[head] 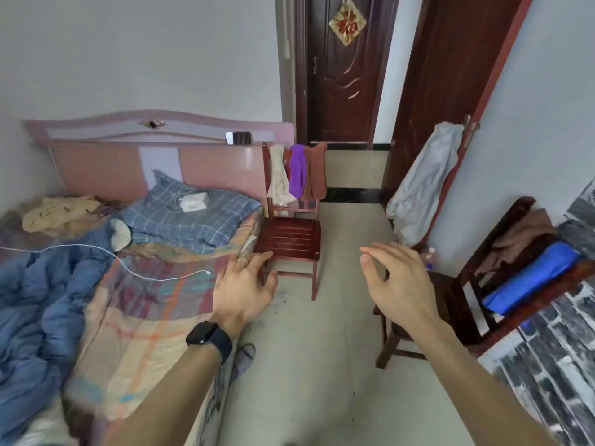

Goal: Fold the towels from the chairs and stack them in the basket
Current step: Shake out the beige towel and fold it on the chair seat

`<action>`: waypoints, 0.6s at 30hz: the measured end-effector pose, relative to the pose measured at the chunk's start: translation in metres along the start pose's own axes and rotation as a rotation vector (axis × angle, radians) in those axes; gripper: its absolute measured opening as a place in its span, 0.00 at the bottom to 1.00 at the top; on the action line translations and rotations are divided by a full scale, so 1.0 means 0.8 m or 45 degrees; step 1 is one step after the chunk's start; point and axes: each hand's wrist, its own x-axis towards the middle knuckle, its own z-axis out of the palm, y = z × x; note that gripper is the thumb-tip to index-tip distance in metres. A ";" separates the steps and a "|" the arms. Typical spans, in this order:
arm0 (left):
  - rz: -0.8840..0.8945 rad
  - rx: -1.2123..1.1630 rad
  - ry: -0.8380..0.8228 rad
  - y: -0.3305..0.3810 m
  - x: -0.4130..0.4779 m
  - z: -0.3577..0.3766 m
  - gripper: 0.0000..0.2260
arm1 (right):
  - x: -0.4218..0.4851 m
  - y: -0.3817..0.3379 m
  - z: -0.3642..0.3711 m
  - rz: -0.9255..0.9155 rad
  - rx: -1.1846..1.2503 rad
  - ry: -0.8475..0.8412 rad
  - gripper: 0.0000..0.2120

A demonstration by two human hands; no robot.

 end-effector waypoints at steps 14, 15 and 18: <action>-0.126 -0.105 -0.146 -0.096 0.285 0.074 0.23 | 0.195 0.065 0.214 0.250 0.062 -0.324 0.23; -0.119 -0.110 -0.149 -0.100 0.305 0.079 0.23 | 0.208 0.068 0.226 0.258 0.063 -0.332 0.22; -0.121 -0.123 -0.163 -0.108 0.364 0.093 0.20 | 0.251 0.074 0.261 0.306 0.084 -0.337 0.17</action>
